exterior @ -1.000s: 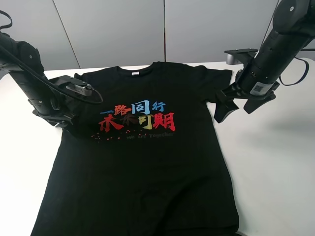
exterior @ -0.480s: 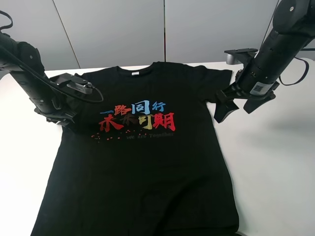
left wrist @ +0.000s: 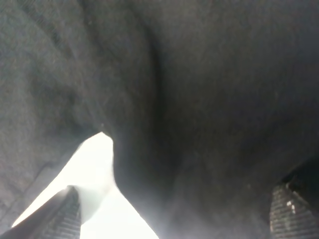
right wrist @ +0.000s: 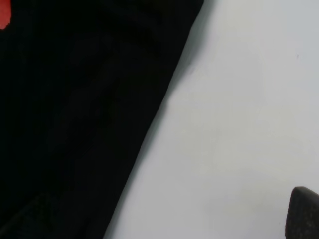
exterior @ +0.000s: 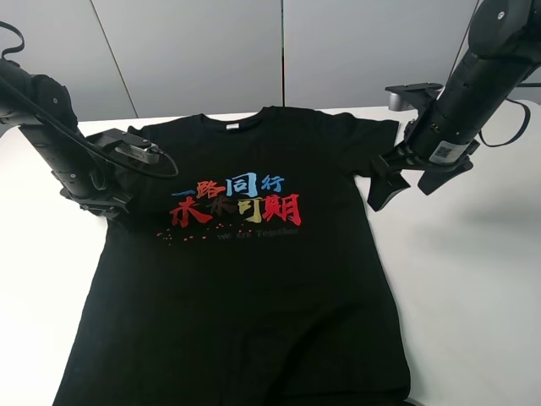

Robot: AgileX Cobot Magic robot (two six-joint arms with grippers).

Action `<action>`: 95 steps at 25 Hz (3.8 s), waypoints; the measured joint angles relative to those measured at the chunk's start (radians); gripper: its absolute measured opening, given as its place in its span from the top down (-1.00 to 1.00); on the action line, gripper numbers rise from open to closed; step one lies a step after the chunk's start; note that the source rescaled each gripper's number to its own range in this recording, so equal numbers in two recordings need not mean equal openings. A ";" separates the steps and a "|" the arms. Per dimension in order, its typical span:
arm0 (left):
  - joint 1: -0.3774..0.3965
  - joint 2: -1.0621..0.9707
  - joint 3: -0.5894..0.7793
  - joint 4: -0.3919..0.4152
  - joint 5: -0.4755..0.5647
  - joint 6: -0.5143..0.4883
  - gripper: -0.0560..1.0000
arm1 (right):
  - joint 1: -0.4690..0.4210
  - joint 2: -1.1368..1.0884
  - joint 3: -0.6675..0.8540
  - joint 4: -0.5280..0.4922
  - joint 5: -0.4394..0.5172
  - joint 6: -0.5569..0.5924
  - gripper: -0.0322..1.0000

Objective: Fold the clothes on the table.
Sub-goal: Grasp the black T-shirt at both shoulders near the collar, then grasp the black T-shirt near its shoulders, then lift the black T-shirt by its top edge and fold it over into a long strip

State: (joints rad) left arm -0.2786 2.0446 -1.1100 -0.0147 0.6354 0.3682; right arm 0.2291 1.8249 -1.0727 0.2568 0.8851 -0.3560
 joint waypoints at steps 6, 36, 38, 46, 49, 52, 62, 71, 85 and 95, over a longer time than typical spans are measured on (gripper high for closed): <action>-0.001 0.000 0.000 -0.011 0.004 0.000 0.40 | 0.000 0.000 0.000 0.002 0.002 -0.024 -1.00; -0.001 0.000 0.000 -0.034 0.004 0.026 0.88 | 0.205 0.279 -0.278 -0.154 -0.021 0.092 -1.00; -0.001 0.000 0.000 -0.034 0.004 0.026 0.88 | 0.205 0.292 -0.282 -0.163 -0.021 0.109 -1.00; -0.001 0.000 0.000 -0.034 0.004 0.026 0.88 | 0.206 0.334 -0.287 -0.183 -0.037 0.160 -1.00; -0.001 0.000 0.000 -0.034 0.004 0.026 0.88 | 0.206 0.342 -0.289 -0.187 -0.044 0.176 -1.00; -0.001 0.000 0.000 -0.034 0.004 0.026 0.88 | 0.206 0.351 -0.289 -0.192 -0.052 0.187 -1.00; -0.001 0.000 0.000 -0.034 0.004 0.026 0.88 | 0.207 0.357 -0.291 -0.216 -0.065 0.203 -1.00; -0.001 0.000 0.000 -0.034 0.004 0.044 0.88 | 0.249 0.372 -0.301 -0.251 -0.059 0.198 -0.26; -0.001 0.000 -0.004 -0.034 0.004 0.050 0.88 | 0.259 0.382 -0.309 -0.211 -0.041 0.210 0.93; -0.001 -0.075 -0.144 -0.040 0.060 0.051 0.88 | 0.260 0.281 -0.299 -0.378 -0.078 0.303 0.93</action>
State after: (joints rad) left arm -0.2800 1.9694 -1.2543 -0.0545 0.6954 0.4196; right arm 0.4887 2.1063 -1.3716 -0.1210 0.8066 -0.0527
